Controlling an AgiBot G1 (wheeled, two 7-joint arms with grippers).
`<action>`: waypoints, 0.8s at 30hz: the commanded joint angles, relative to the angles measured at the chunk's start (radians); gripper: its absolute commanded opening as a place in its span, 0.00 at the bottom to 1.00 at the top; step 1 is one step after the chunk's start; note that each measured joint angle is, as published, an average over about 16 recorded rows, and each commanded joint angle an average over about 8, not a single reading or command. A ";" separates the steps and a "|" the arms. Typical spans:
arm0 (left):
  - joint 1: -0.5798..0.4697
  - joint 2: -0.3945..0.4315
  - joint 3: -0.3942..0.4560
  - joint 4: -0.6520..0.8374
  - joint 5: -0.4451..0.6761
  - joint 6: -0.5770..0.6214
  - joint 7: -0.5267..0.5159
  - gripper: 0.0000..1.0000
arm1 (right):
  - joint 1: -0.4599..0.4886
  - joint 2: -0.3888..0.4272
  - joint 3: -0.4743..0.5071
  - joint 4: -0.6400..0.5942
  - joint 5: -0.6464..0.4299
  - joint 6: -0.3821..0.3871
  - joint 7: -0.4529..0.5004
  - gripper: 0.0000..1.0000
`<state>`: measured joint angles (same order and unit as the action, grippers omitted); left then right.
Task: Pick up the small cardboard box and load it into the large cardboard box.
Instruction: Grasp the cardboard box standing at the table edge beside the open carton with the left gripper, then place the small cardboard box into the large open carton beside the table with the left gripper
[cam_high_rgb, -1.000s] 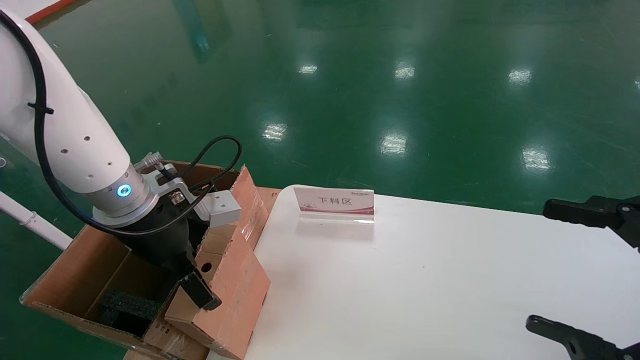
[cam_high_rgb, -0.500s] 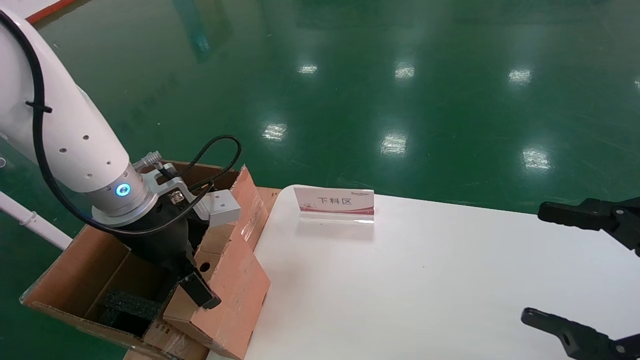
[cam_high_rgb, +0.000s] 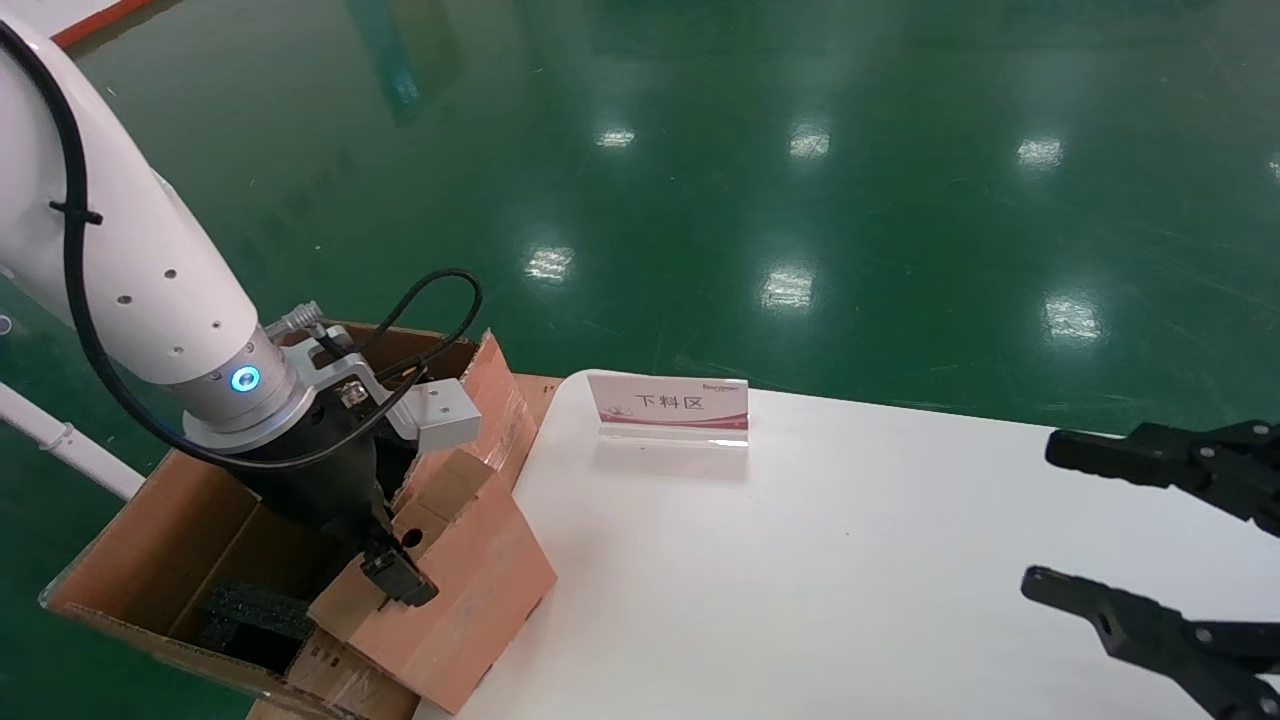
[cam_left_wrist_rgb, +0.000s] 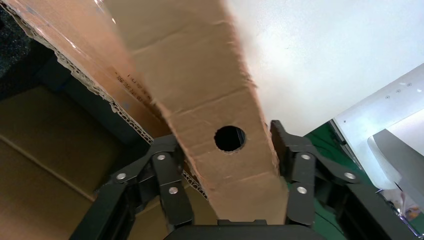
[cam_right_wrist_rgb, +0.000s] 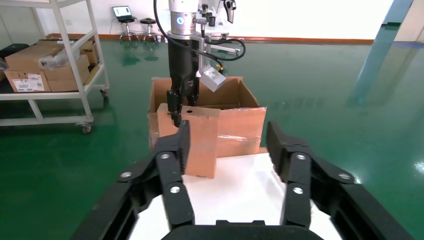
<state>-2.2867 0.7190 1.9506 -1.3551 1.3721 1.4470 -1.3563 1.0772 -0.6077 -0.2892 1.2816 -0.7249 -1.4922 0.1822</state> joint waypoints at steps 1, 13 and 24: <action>0.000 0.000 0.000 0.000 0.000 0.000 0.000 0.00 | 0.000 0.000 0.000 0.000 0.000 0.000 0.000 0.39; -0.001 0.001 -0.001 0.005 -0.002 0.001 0.002 0.00 | 0.000 0.000 0.000 0.000 0.000 0.000 0.000 1.00; -0.113 -0.046 -0.090 0.094 -0.116 0.022 0.079 0.00 | 0.000 0.000 -0.001 -0.001 0.000 0.000 0.000 1.00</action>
<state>-2.4045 0.6802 1.8602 -1.2390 1.2668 1.4678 -1.2717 1.0776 -0.6077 -0.2898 1.2810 -0.7247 -1.4924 0.1818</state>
